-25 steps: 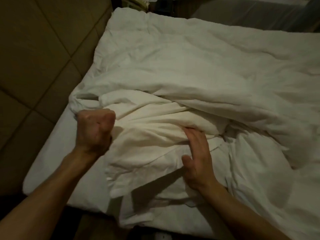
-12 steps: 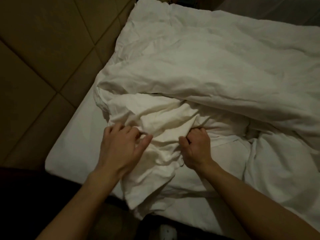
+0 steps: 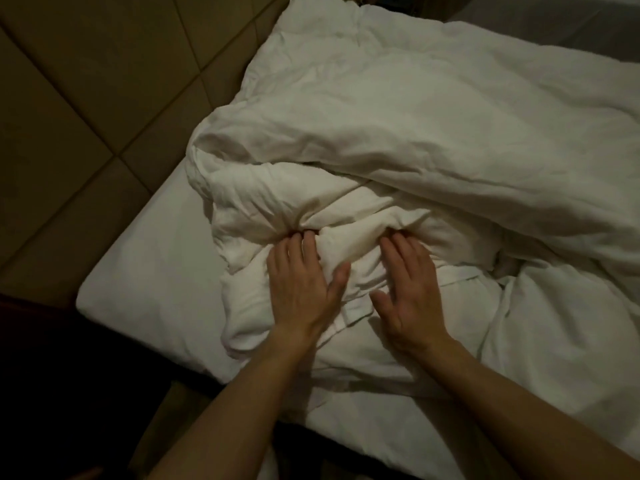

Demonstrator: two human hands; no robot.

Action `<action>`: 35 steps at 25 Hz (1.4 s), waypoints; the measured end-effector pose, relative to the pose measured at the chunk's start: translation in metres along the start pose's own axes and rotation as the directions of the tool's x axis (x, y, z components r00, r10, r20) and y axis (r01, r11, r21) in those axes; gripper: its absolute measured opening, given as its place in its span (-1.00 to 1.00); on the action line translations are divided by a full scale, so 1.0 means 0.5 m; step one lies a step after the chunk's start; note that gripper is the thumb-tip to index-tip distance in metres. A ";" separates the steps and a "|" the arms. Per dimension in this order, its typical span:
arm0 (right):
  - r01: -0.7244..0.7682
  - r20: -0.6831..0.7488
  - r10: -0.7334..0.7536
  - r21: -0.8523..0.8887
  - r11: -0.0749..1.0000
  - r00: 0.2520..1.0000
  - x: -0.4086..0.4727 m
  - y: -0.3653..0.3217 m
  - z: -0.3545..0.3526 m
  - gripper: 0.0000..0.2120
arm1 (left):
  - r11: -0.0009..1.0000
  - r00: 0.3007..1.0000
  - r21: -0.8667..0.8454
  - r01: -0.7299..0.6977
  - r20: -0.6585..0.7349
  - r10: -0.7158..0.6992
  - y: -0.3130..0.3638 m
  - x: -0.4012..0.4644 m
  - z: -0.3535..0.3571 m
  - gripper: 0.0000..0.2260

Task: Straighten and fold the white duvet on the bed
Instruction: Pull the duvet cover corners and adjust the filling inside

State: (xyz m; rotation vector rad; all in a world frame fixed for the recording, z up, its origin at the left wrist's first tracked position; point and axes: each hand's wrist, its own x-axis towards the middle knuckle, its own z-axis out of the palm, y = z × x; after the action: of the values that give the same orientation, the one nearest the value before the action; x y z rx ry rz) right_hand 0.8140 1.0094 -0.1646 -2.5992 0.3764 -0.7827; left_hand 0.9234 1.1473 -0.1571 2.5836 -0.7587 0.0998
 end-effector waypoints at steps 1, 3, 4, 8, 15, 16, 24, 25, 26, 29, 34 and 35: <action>0.016 0.026 -0.015 -0.036 0.999 1.000 0.007 0.005 0.001 -0.22 | 1.000 1.000 0.002 -0.007 -0.025 0.007 -0.004 0.014 0.011 -0.41; 0.045 0.080 -0.038 -0.085 0.995 0.996 0.021 0.014 0.007 -0.22 | 0.998 0.997 0.003 -0.061 -0.053 0.061 -0.022 0.032 0.018 -0.49; 0.055 0.098 -0.045 -0.100 0.993 0.994 0.027 0.016 0.010 -0.21 | 0.995 0.993 -0.010 -0.100 -0.062 0.099 -0.039 0.038 0.013 -0.48; 0.105 0.120 -0.088 -0.140 0.985 0.989 0.046 0.005 0.032 -0.18 | 0.923 0.908 0.017 -0.385 -0.171 0.382 -0.130 0.083 -0.060 -0.38; 0.011 -0.022 -0.012 -0.061 0.998 1.000 0.184 -0.221 0.116 -0.35 | 0.777 0.776 0.248 -0.578 -0.127 0.618 -0.320 0.216 -0.242 -0.37; 0.009 -0.030 -0.010 -0.048 0.999 1.000 0.193 -0.271 0.134 -0.39 | 0.775 0.783 0.277 -0.567 -0.110 0.612 -0.360 0.228 -0.277 -0.37; -0.064 0.002 0.065 0.200 0.978 0.998 0.285 -0.601 0.281 -0.43 | 0.867 0.881 0.328 -0.375 -0.165 0.443 -0.631 0.259 -0.472 -0.31; -0.087 0.012 0.086 0.194 0.977 0.996 0.288 -0.611 0.301 -0.44 | 0.881 0.894 0.333 -0.336 -0.181 0.409 -0.646 0.261 -0.466 -0.31; -0.120 0.029 0.117 0.186 0.975 0.993 0.286 -0.610 0.317 -0.43 | 0.894 0.908 0.333 -0.300 -0.188 0.375 -0.651 0.262 -0.451 -0.31; -0.198 0.084 0.186 0.164 0.966 0.979 0.260 -0.571 0.349 -0.38 | 0.940 0.966 0.270 -0.209 -0.094 0.242 -0.649 0.241 -0.383 -0.37; -0.232 0.150 0.192 0.333 0.914 0.970 0.196 -0.510 0.322 -0.43 | 0.952 0.967 0.173 -0.253 0.042 0.249 -0.602 0.168 -0.317 -0.37; -0.211 0.123 0.177 0.368 0.906 0.976 0.181 -0.495 0.300 -0.39 | 0.947 0.956 0.134 -0.293 0.034 0.291 -0.571 0.156 -0.310 -0.37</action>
State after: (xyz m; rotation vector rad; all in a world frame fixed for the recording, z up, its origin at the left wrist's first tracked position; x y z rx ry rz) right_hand 1.0072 1.2400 -0.1266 -2.1849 0.4061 -0.6015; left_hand 1.1489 1.3904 -0.1158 2.5822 -1.1745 0.2331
